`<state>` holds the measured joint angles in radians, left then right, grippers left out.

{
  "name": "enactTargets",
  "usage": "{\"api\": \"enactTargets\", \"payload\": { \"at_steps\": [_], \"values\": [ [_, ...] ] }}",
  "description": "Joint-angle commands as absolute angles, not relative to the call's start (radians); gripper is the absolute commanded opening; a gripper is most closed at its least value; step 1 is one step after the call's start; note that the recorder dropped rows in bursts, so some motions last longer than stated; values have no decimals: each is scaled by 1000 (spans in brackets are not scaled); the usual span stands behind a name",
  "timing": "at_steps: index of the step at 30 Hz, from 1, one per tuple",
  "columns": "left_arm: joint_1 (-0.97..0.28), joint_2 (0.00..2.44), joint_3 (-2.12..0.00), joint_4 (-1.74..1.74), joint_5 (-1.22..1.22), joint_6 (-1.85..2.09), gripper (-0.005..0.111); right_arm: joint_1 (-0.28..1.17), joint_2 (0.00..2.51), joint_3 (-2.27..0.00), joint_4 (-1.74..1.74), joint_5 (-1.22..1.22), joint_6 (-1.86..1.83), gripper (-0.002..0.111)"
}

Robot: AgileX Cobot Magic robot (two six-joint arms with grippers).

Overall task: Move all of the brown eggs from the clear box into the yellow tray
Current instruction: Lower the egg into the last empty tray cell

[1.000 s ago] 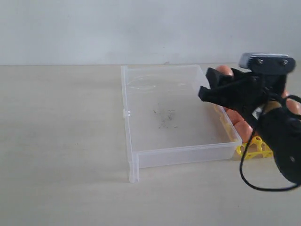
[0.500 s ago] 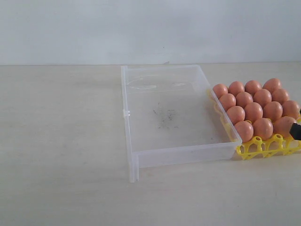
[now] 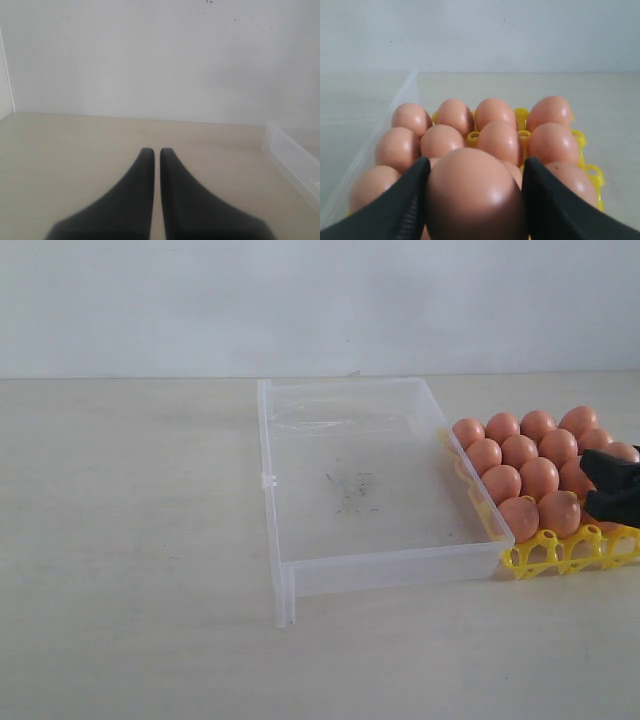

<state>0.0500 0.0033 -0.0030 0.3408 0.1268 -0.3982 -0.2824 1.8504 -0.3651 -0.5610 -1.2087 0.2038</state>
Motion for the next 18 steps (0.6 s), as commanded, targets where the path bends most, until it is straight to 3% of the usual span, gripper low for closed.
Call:
{"api": "enactTargets", "payload": {
  "at_steps": [1,7,18],
  "values": [
    [48,0,0,339,129,-399,4,-363,1867,-336,-559,-1221,283,0],
    [48,0,0,339,129,-399,4,-458,1879,-295,-512,-1221,375,0],
    [48,0,0,339,129,-399,4,-454,1907,-341,-595,-1221,358,0]
  ]
}}
